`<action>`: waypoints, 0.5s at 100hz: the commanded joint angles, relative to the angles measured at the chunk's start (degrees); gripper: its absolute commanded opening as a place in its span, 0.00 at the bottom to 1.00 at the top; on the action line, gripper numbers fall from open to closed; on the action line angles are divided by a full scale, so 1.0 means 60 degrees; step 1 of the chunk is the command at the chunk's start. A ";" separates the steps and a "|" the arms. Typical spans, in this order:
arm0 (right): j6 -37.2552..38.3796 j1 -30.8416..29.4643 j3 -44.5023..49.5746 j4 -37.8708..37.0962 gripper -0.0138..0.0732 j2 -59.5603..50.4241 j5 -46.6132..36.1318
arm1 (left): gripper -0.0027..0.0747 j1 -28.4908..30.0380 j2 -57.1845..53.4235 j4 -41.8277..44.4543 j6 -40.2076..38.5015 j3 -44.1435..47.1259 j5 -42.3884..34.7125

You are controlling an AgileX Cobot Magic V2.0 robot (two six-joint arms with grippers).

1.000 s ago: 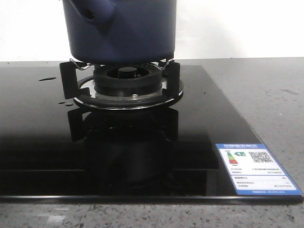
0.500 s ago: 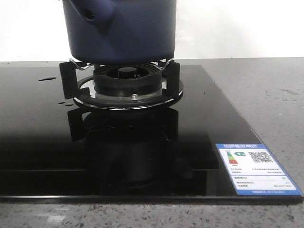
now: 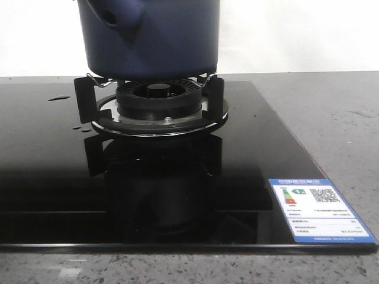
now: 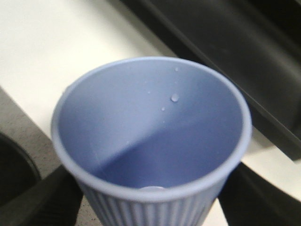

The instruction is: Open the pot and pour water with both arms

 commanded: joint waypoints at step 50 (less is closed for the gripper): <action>0.3861 -0.3616 0.5199 -0.0125 0.59 -0.3083 -0.2269 | 0.38 0.0001 0.0640 -0.0650 -0.0098 -0.0334 0.0687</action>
